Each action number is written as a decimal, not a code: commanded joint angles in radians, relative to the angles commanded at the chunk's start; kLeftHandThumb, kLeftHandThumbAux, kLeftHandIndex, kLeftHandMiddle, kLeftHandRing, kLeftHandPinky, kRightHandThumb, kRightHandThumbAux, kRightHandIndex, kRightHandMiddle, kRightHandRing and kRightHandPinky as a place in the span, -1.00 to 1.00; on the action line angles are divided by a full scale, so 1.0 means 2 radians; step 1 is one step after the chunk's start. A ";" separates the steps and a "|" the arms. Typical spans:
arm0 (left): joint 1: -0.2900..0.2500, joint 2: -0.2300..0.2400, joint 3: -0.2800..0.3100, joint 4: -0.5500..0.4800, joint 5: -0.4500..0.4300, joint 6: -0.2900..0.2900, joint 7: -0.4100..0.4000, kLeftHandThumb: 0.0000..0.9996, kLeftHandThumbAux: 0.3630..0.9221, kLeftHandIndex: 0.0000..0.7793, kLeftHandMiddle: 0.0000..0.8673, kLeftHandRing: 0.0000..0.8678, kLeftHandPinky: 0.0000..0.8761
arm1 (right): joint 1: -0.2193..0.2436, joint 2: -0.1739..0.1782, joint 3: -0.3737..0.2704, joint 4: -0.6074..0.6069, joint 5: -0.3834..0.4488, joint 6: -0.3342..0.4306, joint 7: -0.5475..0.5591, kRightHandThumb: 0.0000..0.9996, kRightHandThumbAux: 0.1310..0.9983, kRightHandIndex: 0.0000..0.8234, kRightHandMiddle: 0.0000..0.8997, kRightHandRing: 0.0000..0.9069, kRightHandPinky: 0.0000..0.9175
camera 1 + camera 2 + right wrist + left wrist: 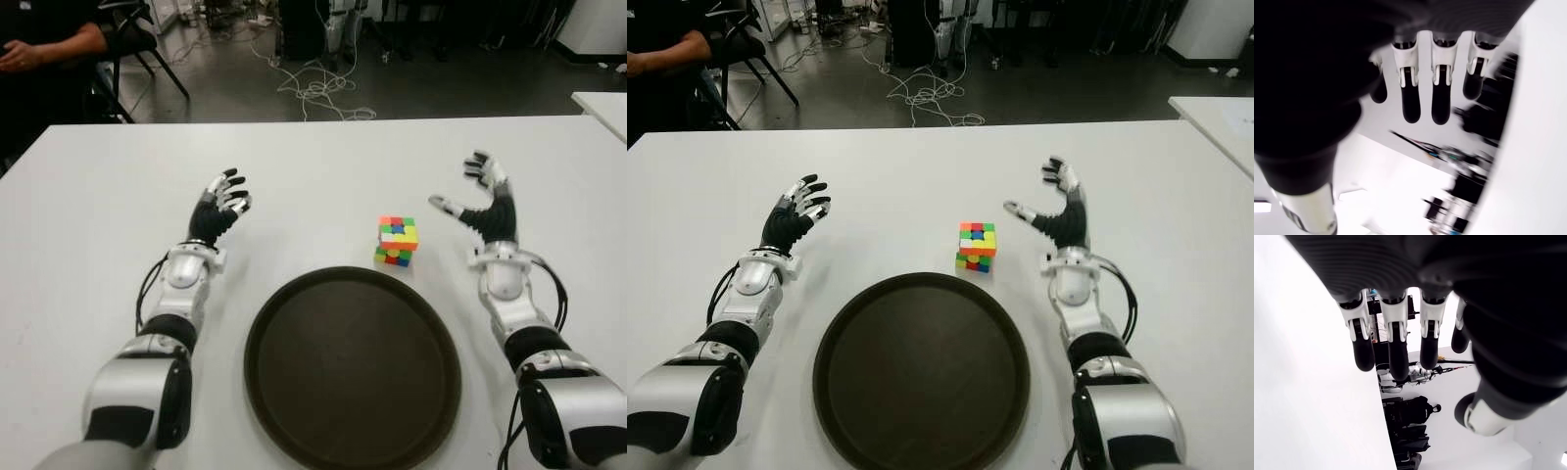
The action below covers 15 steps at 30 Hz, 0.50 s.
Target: Pick up the Rubik's Cube and put it in the plate
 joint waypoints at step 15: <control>-0.001 0.004 -0.002 0.005 0.004 0.007 0.007 -0.64 0.17 -0.69 -0.60 -0.56 -0.55 | -0.027 -0.018 0.016 -0.093 -0.045 0.007 -0.001 -1.00 0.55 -0.50 -0.44 -0.50 -0.62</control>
